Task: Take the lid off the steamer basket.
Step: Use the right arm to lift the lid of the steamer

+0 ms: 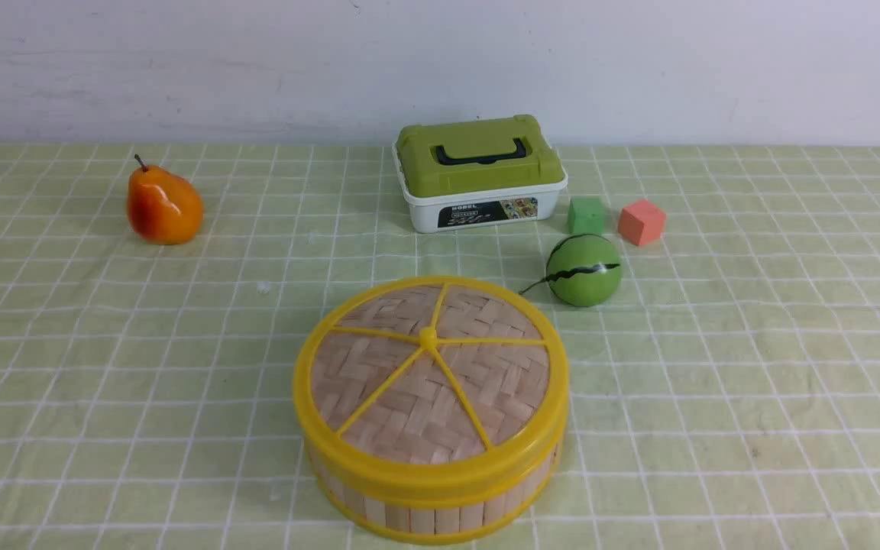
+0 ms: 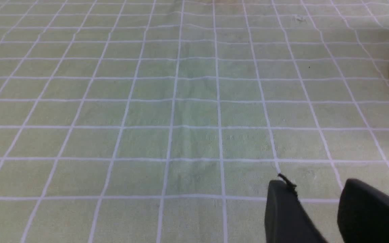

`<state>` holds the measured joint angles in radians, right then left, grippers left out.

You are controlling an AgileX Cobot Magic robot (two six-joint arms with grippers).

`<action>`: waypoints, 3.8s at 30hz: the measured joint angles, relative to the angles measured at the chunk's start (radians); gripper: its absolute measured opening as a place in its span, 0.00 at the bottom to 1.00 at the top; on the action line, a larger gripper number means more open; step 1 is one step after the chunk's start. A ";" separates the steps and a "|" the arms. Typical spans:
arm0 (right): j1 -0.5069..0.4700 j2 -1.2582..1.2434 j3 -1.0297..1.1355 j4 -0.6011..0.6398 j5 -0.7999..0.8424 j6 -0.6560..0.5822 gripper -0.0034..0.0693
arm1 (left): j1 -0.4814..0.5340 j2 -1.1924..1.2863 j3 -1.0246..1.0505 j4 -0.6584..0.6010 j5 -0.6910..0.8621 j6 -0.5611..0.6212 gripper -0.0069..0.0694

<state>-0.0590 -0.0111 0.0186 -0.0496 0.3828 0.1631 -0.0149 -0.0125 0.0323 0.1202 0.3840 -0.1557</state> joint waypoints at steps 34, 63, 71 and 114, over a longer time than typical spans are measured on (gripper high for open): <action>0.000 0.000 0.000 -0.010 0.000 0.000 0.38 | 0.000 0.000 0.000 0.000 0.000 0.000 0.40; 0.000 0.000 0.000 0.237 -0.010 0.145 0.38 | 0.000 0.000 0.000 0.000 0.000 0.000 0.40; 0.000 0.000 0.008 0.659 -0.023 0.402 0.38 | 0.000 0.000 0.000 0.000 0.000 0.000 0.40; 0.582 1.560 -1.813 0.151 0.869 -0.427 0.03 | 0.000 0.000 0.000 0.000 0.000 0.000 0.40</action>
<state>0.5230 1.5485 -1.7949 0.1013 1.2515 -0.2636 -0.0149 -0.0125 0.0323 0.1202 0.3840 -0.1557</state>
